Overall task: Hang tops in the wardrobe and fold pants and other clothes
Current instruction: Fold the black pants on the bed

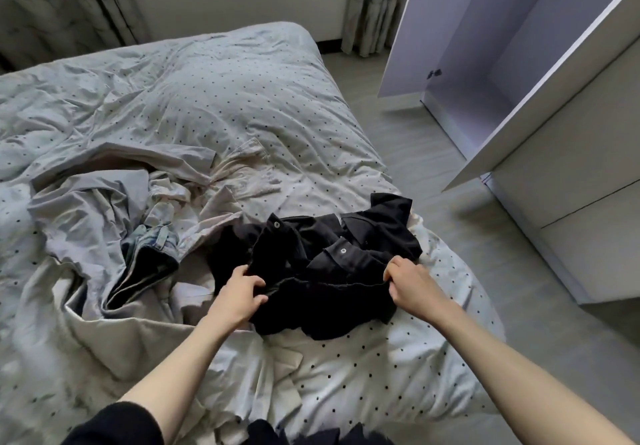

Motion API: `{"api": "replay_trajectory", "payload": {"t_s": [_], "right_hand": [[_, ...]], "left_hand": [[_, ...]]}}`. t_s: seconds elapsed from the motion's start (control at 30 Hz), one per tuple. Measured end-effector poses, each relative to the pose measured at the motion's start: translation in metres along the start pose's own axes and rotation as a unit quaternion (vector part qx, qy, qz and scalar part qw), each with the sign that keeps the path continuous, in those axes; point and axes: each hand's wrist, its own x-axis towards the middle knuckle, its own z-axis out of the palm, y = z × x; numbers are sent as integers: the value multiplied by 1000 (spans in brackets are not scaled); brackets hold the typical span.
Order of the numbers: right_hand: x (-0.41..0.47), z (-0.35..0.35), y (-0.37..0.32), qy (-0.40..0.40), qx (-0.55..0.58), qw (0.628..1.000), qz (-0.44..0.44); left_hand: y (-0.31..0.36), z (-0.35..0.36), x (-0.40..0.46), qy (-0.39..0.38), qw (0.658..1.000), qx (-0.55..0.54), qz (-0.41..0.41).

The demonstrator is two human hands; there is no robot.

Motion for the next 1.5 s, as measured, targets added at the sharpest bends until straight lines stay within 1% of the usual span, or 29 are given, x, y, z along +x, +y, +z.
{"api": "replay_trajectory", "payload": {"t_s": [0.03,0.1,0.13,0.23,0.3,0.37,0.43,0.5,0.57,0.67,0.8,0.87,0.93,0.97,1.03,1.1,1.2,1.27,1.33,1.5], "right_hand": [[1,7,-2,-5,-16,1000,-3],[7,17,-6,-29,-63,998,-8],[10,25,-7,-46,-80,996,-11],[21,40,-8,-56,-86,995,-5],[28,47,-14,-21,-76,997,-23],[30,47,-22,44,-49,995,-70],[30,44,-30,89,-31,989,-116],[30,36,-31,117,-2,983,-140],[32,19,-25,128,30,984,-121],[35,-18,-11,140,47,987,-58],[28,-84,6,181,22,982,-50],[22,-121,16,208,34,977,-34],[8,-156,29,249,27,968,5],[1,-169,37,256,20,966,36],[-17,-190,54,274,34,956,97],[-37,-209,71,295,47,942,154],[-78,-252,99,350,45,908,225],[-107,-284,119,392,37,884,251],[-138,-318,141,443,18,856,265],[-214,-397,206,540,-20,790,291]], "left_hand": [[2,6,2,-27,999,28,-5],[2,16,7,-40,995,90,-5],[0,22,9,-27,994,108,-1],[-9,25,16,72,988,125,48],[-11,24,19,109,981,135,91],[-12,20,15,136,971,147,132],[-15,14,11,182,955,156,173],[-14,-3,10,224,947,150,177],[-9,-23,13,236,945,154,165],[8,-56,21,241,947,139,158],[52,-107,22,222,949,146,172],[81,-133,21,212,945,152,197],[119,-158,18,206,938,161,228],[137,-168,16,210,928,191,241],[175,-182,4,246,894,268,261],[213,-194,-9,293,864,304,273],[283,-220,-27,363,824,293,322],[331,-238,-41,397,806,246,363],[384,-252,-57,428,784,214,395],[515,-268,-91,489,733,198,429]]}}
